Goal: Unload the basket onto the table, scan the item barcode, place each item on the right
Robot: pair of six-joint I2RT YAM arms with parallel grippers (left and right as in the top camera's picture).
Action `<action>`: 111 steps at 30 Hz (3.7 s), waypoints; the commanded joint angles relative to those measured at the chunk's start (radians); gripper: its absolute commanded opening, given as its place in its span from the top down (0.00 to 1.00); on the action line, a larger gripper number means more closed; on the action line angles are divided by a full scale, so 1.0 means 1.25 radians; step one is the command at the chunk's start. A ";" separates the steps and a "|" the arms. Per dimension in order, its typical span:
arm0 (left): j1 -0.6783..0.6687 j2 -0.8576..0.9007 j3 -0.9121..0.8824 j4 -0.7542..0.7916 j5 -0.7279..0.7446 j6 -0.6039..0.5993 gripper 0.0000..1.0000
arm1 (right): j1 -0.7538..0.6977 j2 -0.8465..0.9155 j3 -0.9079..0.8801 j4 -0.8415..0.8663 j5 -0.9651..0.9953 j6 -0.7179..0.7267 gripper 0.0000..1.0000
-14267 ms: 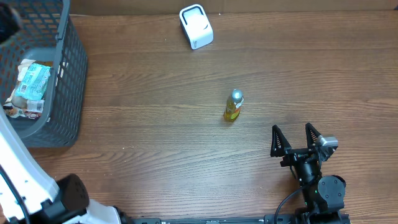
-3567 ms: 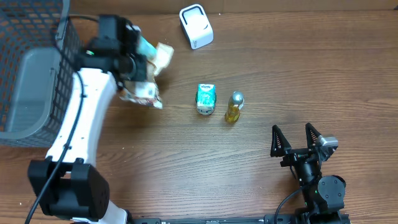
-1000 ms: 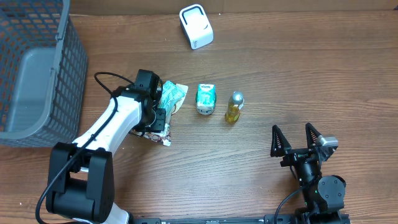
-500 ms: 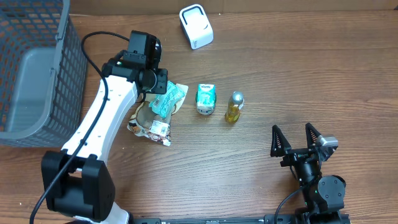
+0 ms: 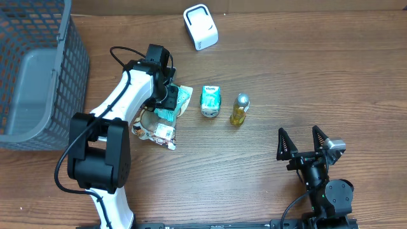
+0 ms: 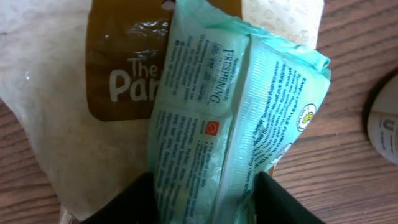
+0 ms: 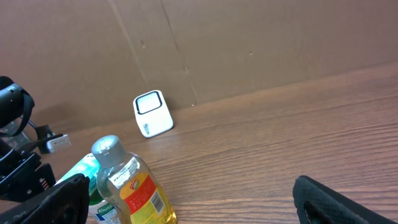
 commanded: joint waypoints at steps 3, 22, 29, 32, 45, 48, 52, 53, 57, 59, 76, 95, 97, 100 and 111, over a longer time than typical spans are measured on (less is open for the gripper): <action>-0.001 -0.004 0.012 -0.006 0.023 0.018 0.89 | -0.002 -0.004 -0.008 0.005 0.005 0.003 0.00; -0.046 -0.051 0.023 -0.084 0.082 -0.247 0.92 | -0.002 -0.004 -0.008 0.005 0.005 0.003 0.00; -0.082 -0.054 0.006 -0.075 0.008 -0.249 0.58 | -0.002 -0.004 -0.008 0.004 0.005 0.003 0.00; -0.081 -0.059 0.048 -0.124 0.002 -0.243 0.55 | -0.002 -0.004 -0.008 0.004 0.005 0.003 0.00; -0.128 -0.060 0.040 -0.113 0.071 -0.167 0.83 | -0.002 -0.004 -0.008 0.004 0.005 0.003 0.00; -0.137 -0.060 -0.005 -0.083 0.046 -0.175 0.83 | -0.002 -0.004 -0.008 0.004 0.005 0.003 0.00; -0.139 -0.060 -0.081 -0.023 0.016 -0.193 0.83 | -0.002 -0.004 -0.008 0.004 0.005 0.003 0.00; -0.139 -0.060 -0.103 -0.006 0.009 -0.193 0.81 | -0.002 -0.004 -0.008 0.005 0.005 0.003 0.00; -0.137 -0.060 -0.151 0.025 -0.001 -0.192 0.70 | -0.002 -0.004 -0.008 0.005 0.005 0.003 0.00; -0.135 -0.065 -0.139 0.024 0.001 -0.188 0.66 | -0.002 -0.004 -0.008 0.005 0.005 0.003 0.00; -0.062 -0.144 0.083 -0.133 -0.090 -0.186 0.60 | -0.002 -0.004 -0.008 0.004 0.005 0.003 0.00; 0.120 -0.143 0.082 -0.120 -0.113 -0.192 0.00 | -0.002 -0.004 -0.008 0.004 0.005 0.003 0.00; 0.119 -0.143 0.082 -0.120 -0.113 -0.192 0.00 | -0.002 -0.004 -0.008 0.005 0.005 0.003 0.00; 0.119 -0.143 0.082 -0.120 -0.113 -0.192 0.00 | -0.002 -0.004 -0.008 0.005 0.005 0.003 0.00; 0.119 -0.143 0.082 -0.120 -0.113 -0.192 0.00 | -0.002 -0.004 -0.008 0.005 0.005 0.003 0.00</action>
